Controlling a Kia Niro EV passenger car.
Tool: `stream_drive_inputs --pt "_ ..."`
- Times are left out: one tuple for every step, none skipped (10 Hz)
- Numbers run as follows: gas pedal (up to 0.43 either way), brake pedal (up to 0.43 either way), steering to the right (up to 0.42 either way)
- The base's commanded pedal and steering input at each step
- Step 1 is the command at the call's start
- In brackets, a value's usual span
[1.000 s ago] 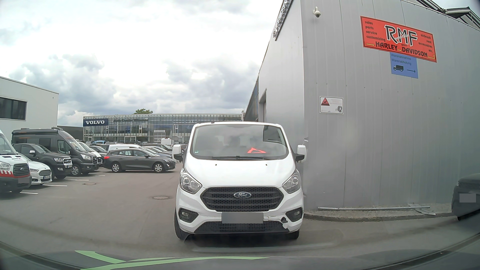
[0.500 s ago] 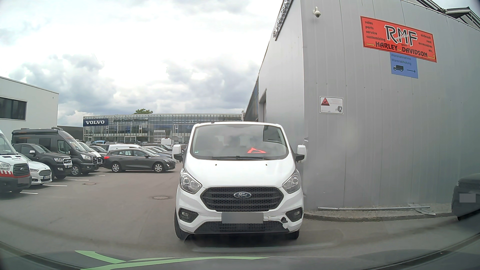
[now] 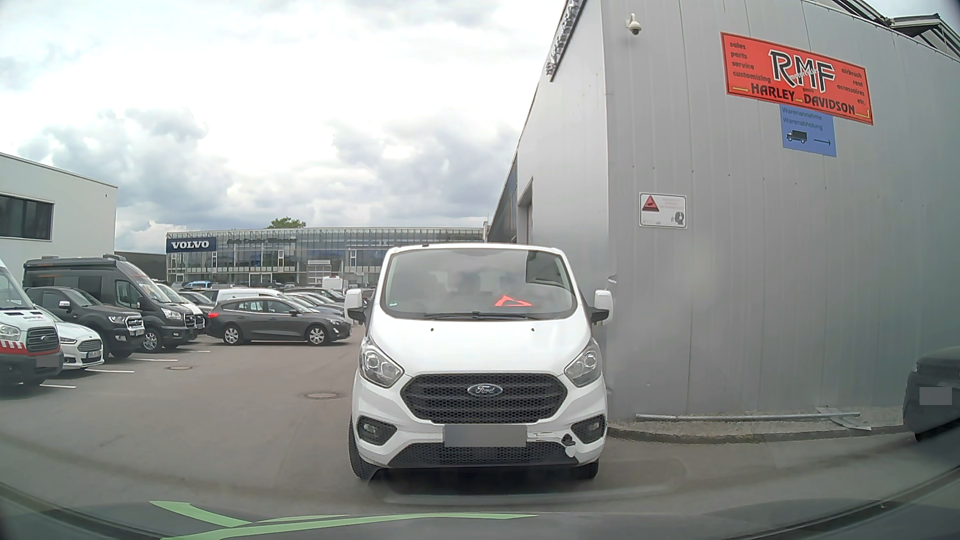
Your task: Follow the waypoints while adhering to traffic rules and regulations
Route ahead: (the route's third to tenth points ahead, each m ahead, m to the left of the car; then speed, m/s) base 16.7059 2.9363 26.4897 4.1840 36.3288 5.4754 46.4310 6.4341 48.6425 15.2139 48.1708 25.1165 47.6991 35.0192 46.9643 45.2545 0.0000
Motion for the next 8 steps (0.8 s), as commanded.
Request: stream_drive_inputs --pt "0.000 0.470 -0.462" --pt "0.000 0.470 -0.463" --pt "0.000 0.470 -0.462" --pt "0.000 0.470 -0.463" --pt "0.000 0.470 -0.462" --pt "0.000 0.470 -0.462" --pt "0.000 0.470 -0.462" --pt "0.000 0.470 -0.462"
